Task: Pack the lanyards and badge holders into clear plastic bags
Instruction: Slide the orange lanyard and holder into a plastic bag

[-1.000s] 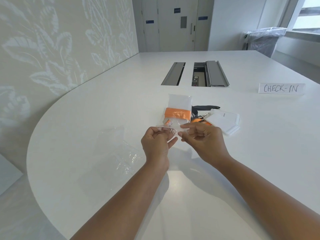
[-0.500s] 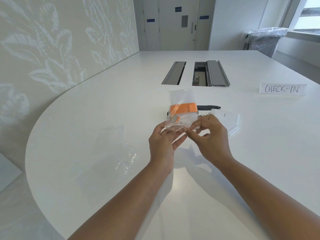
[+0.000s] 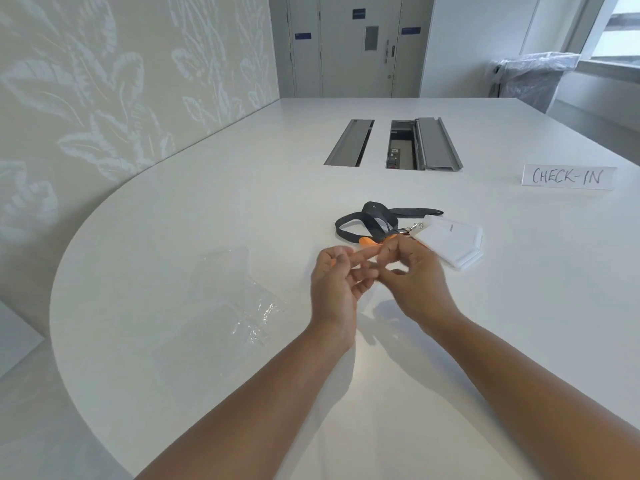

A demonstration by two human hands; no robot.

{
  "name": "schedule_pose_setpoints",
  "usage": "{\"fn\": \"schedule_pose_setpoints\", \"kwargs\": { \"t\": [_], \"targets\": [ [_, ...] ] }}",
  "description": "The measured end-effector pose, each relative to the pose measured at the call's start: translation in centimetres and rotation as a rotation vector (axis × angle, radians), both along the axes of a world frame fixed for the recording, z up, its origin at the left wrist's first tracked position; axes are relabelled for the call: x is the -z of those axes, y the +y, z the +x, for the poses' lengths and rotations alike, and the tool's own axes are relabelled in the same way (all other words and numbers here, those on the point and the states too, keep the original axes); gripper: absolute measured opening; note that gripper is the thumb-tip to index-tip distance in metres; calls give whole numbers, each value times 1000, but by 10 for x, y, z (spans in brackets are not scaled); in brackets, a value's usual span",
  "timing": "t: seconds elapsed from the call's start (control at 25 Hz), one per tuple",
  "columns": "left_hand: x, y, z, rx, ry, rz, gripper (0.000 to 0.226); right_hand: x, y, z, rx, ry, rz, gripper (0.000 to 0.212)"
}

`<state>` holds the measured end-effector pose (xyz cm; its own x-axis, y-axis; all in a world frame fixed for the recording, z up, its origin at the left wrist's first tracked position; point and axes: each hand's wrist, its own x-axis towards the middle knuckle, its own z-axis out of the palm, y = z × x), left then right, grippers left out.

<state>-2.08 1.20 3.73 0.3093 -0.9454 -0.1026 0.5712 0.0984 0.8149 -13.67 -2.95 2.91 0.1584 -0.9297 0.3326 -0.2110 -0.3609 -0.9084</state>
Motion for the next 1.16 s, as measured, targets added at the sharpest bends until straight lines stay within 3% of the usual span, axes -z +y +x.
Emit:
{"fn": "schedule_pose_setpoints", "kwargs": {
  "t": [0.2,0.32,0.4,0.52,0.64,0.72,0.8,0.96,1.16],
  "targets": [
    [8,-9,-1,35,38,136,22,17,-13,1,-44,208,28,37],
    [7,-11,0,4,-108,141,8,11,-16,-8,14,301,15,32],
    [10,-13,2,-124,-351,107,10,8,-17,-12,84,363,-23,26],
    [16,-17,17,-303,-947,82,24,8,-24,-19,116,476,-38,27],
    [17,-14,28,-49,-1464,144,44,14,-26,-19,25,564,5,34],
    [17,-12,28,133,-1629,202,71,16,-25,-16,-13,600,2,40],
    [18,-11,27,185,-1662,211,81,17,-23,-14,-24,586,-3,43],
    [19,-11,24,131,-1726,150,48,20,-24,-15,-47,547,-43,46],
    [10,-6,21,32,-1559,-4,35,18,-23,-17,-183,432,-128,43]
  ]
}}
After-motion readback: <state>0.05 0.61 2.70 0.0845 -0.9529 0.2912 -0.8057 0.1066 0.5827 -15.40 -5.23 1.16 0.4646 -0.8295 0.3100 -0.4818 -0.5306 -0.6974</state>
